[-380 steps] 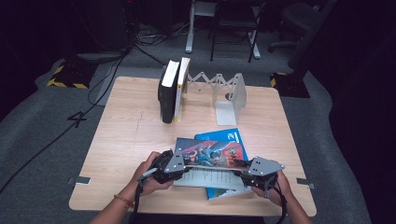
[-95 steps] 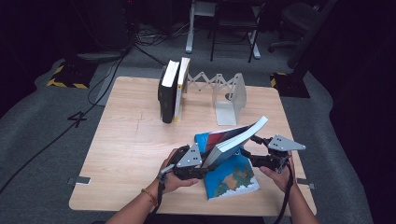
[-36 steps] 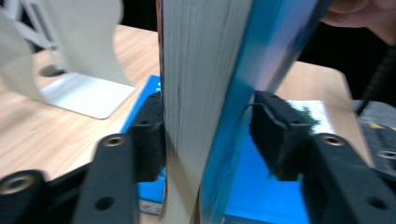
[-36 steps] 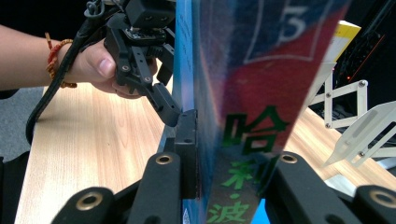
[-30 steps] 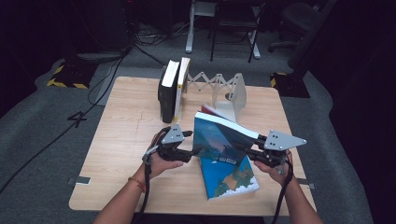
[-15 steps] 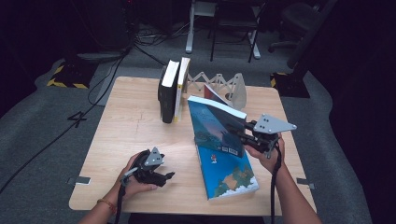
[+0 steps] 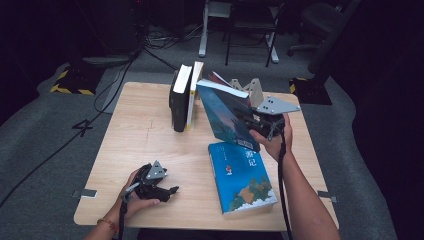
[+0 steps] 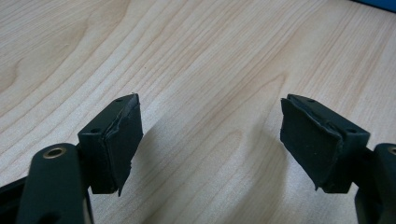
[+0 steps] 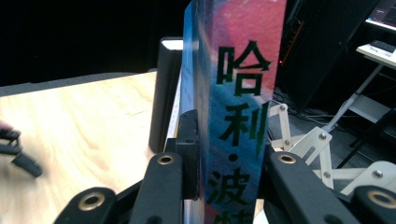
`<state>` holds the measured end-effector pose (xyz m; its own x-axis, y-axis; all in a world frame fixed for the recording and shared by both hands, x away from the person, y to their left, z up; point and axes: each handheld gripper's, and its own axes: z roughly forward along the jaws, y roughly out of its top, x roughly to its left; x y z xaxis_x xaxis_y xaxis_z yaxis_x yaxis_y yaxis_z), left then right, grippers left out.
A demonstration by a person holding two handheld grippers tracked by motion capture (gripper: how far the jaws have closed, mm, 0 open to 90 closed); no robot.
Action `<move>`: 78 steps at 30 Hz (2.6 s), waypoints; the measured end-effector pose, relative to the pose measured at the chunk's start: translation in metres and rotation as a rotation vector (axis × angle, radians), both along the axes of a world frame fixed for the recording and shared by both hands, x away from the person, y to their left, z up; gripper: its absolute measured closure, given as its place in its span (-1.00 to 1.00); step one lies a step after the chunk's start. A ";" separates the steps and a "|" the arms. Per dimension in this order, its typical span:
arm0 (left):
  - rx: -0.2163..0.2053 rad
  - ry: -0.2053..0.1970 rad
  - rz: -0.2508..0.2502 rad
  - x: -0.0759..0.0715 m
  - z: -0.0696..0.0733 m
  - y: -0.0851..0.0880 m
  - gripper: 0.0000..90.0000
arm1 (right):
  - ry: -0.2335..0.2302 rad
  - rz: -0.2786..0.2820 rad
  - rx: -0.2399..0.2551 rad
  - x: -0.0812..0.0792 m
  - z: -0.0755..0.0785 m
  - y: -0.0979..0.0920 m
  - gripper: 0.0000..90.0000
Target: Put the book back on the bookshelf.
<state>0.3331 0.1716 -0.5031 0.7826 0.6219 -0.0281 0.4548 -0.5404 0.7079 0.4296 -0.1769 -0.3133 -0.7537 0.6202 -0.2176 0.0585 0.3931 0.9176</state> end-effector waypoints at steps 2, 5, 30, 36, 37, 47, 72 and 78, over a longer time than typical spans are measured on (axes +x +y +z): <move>0.014 0.003 -0.007 -0.001 -0.001 -0.001 -0.52 | -0.006 -0.017 -0.001 0.007 0.002 0.005 0.66; 0.018 -0.003 -0.006 -0.002 -0.001 -0.001 -0.52 | -0.012 -0.045 0.002 0.019 0.003 0.012 0.66; 0.016 0.002 -0.018 -0.003 -0.001 -0.001 -0.52 | 0.052 -0.177 0.092 0.093 -0.031 0.046 0.66; 0.013 0.001 -0.018 -0.004 -0.001 -0.001 -0.52 | 0.056 -0.190 0.113 0.104 -0.041 0.051 0.66; 0.013 0.000 -0.019 -0.004 -0.001 -0.001 -0.52 | 0.058 -0.190 0.124 0.105 -0.041 0.052 0.66; 0.016 -0.001 -0.029 -0.005 -0.001 -0.001 -0.52 | 0.052 -0.196 0.158 0.110 -0.048 0.058 0.65; 0.018 -0.004 -0.023 -0.004 -0.002 -0.001 -0.52 | 0.038 -0.308 0.159 0.085 -0.069 0.013 0.50; 0.019 -0.005 -0.025 -0.004 -0.002 -0.001 -0.52 | 0.066 -0.266 0.158 0.081 -0.079 0.005 0.49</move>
<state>0.3296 0.1703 -0.5046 0.7982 0.6022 -0.0128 0.4376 -0.5651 0.6994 0.5104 -0.1718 -0.3923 -0.5695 0.8199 -0.0591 0.2015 0.2089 0.9569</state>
